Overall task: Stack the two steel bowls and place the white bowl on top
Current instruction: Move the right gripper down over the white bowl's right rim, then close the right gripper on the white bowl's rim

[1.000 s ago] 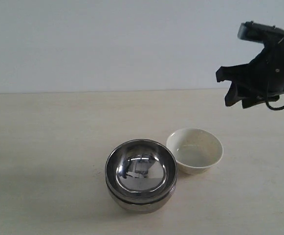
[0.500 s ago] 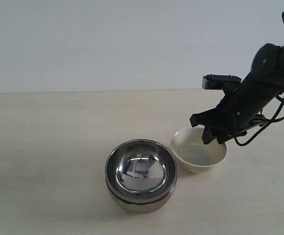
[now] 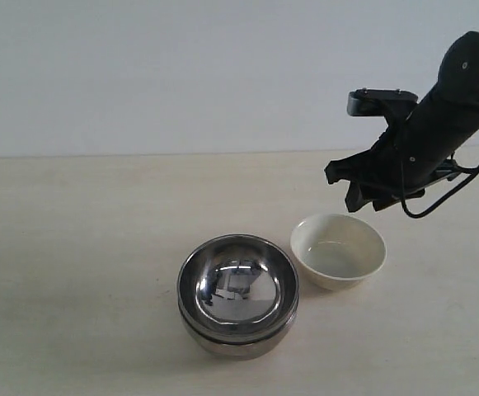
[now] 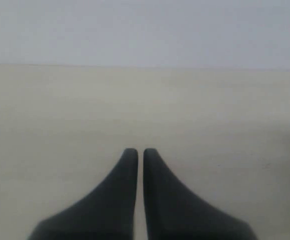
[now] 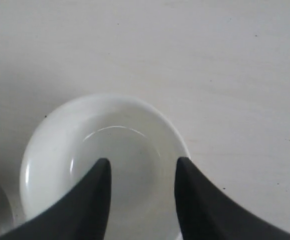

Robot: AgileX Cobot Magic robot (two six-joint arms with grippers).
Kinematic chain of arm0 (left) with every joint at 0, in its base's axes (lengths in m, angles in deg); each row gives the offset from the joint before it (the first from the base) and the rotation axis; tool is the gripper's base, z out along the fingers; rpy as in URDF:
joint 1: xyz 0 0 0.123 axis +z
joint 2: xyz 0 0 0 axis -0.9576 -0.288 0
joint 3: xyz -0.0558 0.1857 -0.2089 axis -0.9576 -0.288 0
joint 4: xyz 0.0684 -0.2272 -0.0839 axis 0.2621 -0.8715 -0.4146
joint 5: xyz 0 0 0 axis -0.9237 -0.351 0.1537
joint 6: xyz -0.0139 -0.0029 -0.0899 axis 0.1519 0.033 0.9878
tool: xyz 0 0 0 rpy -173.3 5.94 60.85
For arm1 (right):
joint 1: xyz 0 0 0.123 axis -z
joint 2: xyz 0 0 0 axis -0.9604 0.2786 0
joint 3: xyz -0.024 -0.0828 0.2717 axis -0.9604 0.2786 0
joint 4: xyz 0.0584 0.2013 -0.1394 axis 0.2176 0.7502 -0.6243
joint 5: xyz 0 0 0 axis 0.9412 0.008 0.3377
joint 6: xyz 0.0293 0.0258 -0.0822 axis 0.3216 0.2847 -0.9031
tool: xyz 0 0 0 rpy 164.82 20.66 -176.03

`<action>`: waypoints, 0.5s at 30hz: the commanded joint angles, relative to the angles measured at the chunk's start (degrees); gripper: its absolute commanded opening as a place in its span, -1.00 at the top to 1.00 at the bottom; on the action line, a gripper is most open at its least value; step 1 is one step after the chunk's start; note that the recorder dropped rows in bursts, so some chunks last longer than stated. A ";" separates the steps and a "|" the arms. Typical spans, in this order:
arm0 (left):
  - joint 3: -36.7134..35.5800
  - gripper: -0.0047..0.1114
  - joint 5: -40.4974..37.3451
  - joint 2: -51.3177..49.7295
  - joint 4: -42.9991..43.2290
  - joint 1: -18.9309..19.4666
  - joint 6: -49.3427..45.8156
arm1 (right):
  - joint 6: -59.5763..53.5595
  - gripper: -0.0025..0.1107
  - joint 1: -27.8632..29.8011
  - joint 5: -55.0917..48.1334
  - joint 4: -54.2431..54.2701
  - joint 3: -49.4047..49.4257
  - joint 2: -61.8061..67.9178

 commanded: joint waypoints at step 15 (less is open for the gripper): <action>-0.18 0.85 -0.06 0.15 0.21 0.06 0.55 | 6.36 0.31 0.17 2.00 -8.46 0.17 6.15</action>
